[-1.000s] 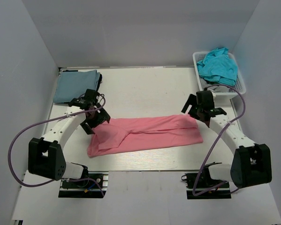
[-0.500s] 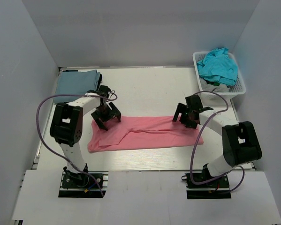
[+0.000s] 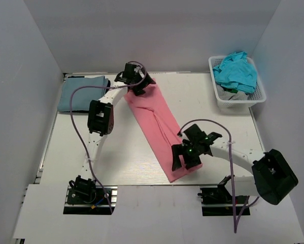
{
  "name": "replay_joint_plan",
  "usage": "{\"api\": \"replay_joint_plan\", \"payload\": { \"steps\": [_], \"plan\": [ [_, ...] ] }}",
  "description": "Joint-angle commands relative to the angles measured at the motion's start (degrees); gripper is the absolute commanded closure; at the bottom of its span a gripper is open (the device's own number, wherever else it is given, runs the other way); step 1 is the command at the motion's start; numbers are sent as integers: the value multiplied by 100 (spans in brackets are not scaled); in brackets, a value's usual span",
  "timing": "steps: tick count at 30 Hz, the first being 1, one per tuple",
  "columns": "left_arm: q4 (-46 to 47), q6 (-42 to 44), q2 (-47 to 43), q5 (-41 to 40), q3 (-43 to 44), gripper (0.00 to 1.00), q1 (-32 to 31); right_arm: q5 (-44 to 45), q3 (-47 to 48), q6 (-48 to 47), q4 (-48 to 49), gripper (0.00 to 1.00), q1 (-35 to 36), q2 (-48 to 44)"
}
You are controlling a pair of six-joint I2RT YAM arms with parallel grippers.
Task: Fold and stack the t-shirts
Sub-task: Rotate the tshirt 90 degrees
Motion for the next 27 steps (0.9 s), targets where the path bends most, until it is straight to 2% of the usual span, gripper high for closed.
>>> {"api": "replay_joint_plan", "payload": {
  "steps": [1, 2, 3, 4, 5, 7, 8, 9, 11, 12, 13, 14, 16, 18, 20, 22, 27],
  "plan": [
    [2204, -626, 497, 652, -332, 0, -303, -949, 307, -709, -567, 10, 686, 230],
    [2522, -933, 611, 600, -185, 0, -390, -1027, 386, -893, -296, 10, 749, 353],
    [2456, -1014, 777, 260, 95, 0, -504, -1158, 717, -1008, -224, 10, 811, 841],
    [2377, -1067, 962, 100, 603, 0, -557, -1142, 851, -1096, -223, 13, 977, 1020],
    [2437, -1277, 1198, -15, 712, 0, -558, -1168, 966, -1323, -214, 17, 1126, 1344],
    [2726, -1506, 1201, -322, 478, 0, -610, -1142, 1370, -1528, -136, 20, 1277, 1706],
    [2780, -1603, 1201, -480, 424, 0, -662, -1325, 1423, -1571, -66, 25, 1347, 1873],
    [2780, -1656, 1253, -821, 423, 0, -663, -1344, 1659, -1676, 48, 18, 1382, 1944],
    [2780, -1709, 1323, -1000, 475, 0, -663, -1484, 1827, -1773, 93, 10, 1470, 2208],
    [2841, -1779, 1376, -1105, 476, 0, -663, -1581, 2080, -1739, 276, 12, 1497, 2269],
    [2902, -1780, 1429, -1106, 572, 0, -663, -1817, 2170, -1730, 321, 19, 1540, 2461],
    [2964, -1780, 1508, -1106, 625, 0, -663, -1732, 2336, -1756, 322, 32, 1663, 2533],
    [3044, -1850, 1508, -1175, 625, 0, -663, -1643, 2504, -1800, 182, 40, 1708, 2804],
    [2983, -1746, 1508, -1229, 625, 0, -663, -1573, 2636, -1774, 76, 42, 1751, 2850],
    [3034, -1640, 1333, -1159, 625, 0, -663, -1362, 2576, -1730, 128, 37, 1804, 2623],
    [3035, -1290, 1009, -1098, 625, 0, -663, -1248, 2566, -1652, 146, 12, 1805, 2464],
    [2860, -393, -28, -1010, 625, 0, -663, -1089, 2409, -1222, 225, 10, 1831, 1594]
  ]
}}
